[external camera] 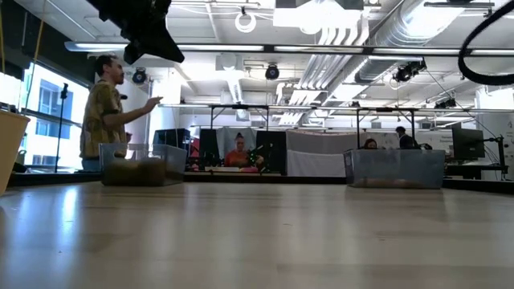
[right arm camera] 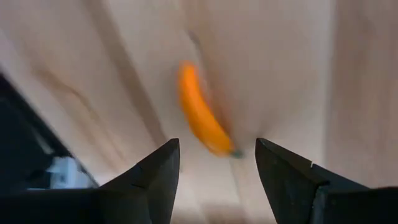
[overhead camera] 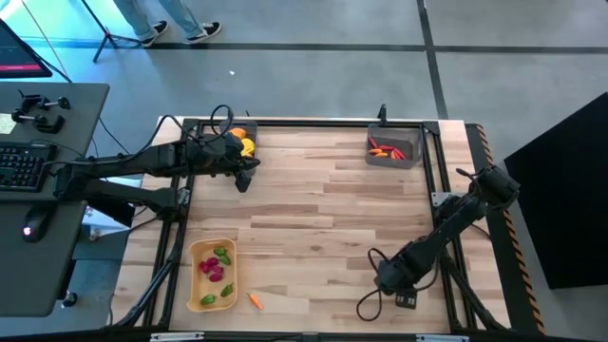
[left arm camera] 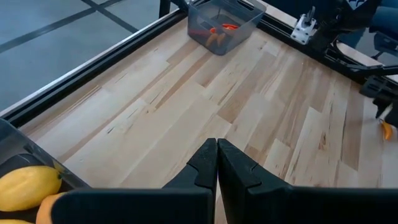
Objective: Sort produce into baskets
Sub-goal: Put the right yellow chili into the right black bin
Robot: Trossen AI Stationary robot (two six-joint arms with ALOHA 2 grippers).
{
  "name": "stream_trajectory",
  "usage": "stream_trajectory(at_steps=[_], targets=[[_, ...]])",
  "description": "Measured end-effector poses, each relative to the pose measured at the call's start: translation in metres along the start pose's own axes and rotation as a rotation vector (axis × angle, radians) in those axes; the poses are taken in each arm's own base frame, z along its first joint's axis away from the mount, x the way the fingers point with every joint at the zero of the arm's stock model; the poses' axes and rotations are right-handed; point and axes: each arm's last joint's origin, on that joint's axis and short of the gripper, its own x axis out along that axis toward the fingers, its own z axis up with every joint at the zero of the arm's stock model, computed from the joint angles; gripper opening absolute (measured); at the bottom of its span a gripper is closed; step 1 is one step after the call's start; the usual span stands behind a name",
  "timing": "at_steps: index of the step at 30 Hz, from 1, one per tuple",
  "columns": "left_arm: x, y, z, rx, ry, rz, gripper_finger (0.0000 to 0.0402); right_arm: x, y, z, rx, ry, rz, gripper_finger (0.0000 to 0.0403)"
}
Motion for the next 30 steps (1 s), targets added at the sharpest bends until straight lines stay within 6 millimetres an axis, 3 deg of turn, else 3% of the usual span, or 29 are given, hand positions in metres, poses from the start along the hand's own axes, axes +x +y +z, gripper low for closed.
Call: stream_trajectory(at_steps=[15, 19, 23, 26, 30], targets=[[0.000, 0.000, 0.000, 0.000, 0.000, 0.001, 0.0000, 0.006, 0.008, -0.003, -0.052, -0.134, -0.068, 0.0187], [0.000, 0.000, 0.000, 0.000, 0.002, 0.001, 0.0000, 0.015, 0.007, 0.000, -0.017, -0.109, -0.084, 0.0139], [0.000, 0.000, 0.000, 0.000, 0.005, 0.002, 0.0000, 0.017, 0.005, 0.002, 0.045, -0.097, -0.093, 0.0063], [0.000, 0.000, 0.000, 0.001, 0.005, 0.002, 0.0000, 0.008, 0.009, 0.002, 0.003, -0.112, -0.071, 0.0012], [0.000, 0.000, 0.000, 0.000, 0.003, 0.001, 0.0000, -0.022, 0.007, -0.004, -0.066, -0.170, -0.056, 0.0011]])
